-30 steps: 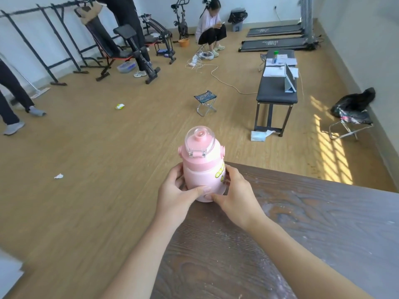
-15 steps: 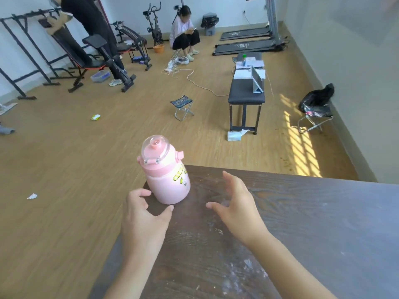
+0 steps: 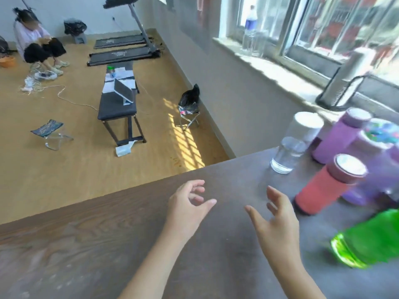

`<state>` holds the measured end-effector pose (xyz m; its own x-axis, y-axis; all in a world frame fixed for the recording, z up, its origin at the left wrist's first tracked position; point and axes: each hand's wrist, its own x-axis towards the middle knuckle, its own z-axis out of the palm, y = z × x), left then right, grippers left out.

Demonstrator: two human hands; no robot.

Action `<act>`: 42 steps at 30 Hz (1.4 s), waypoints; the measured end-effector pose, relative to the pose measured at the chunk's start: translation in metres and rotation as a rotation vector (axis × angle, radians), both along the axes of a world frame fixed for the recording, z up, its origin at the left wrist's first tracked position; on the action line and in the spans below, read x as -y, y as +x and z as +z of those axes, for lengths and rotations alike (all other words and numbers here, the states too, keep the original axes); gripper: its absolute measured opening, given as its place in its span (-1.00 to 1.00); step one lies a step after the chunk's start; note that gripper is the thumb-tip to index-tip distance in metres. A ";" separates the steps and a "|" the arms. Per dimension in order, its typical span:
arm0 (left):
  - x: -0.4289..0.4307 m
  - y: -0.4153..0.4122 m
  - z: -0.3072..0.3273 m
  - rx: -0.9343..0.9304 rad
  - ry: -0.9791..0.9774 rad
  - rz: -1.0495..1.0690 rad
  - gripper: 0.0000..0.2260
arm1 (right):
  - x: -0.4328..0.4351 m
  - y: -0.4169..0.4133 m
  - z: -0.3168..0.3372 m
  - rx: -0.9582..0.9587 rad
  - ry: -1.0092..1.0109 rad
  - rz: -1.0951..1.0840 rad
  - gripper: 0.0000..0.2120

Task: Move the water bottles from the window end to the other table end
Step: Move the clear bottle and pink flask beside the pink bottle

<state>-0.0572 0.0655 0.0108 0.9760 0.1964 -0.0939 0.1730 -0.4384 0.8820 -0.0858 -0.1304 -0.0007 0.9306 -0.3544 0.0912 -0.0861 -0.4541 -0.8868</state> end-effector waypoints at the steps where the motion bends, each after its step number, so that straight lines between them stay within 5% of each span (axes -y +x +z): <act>1: 0.025 0.013 0.001 0.007 -0.001 -0.041 -0.55 | 0.021 0.000 -0.002 0.002 0.001 -0.053 -0.34; 6: 0.127 0.072 -0.001 0.030 -0.037 -0.162 -0.41 | 0.081 0.001 -0.020 -0.004 0.092 -0.279 -0.43; 12: 0.199 0.121 -0.007 0.034 -0.004 -0.225 -0.16 | 0.084 0.011 -0.040 -0.057 0.135 -0.448 -0.25; 19: 0.239 0.147 -0.016 0.095 -0.067 -0.160 -0.31 | 0.098 0.042 -0.047 -0.002 0.226 -0.563 -0.23; 26: 0.243 0.157 -0.024 0.084 -0.155 -0.074 -0.35 | 0.110 0.045 -0.044 0.054 0.261 -0.569 -0.42; 33: 0.179 0.112 -0.020 0.077 -0.242 0.117 -0.30 | 0.077 0.044 -0.035 0.005 0.305 -0.383 -0.47; 42: -0.035 -0.042 0.009 0.055 -0.291 0.460 -0.40 | -0.063 0.010 -0.009 -0.103 0.377 0.149 -0.51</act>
<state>-0.0995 0.1006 0.0197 0.8003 0.5779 -0.1598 0.2399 -0.0644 0.9687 -0.0755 -0.0669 -0.0092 0.9717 -0.2064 -0.1152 -0.1407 -0.1135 -0.9835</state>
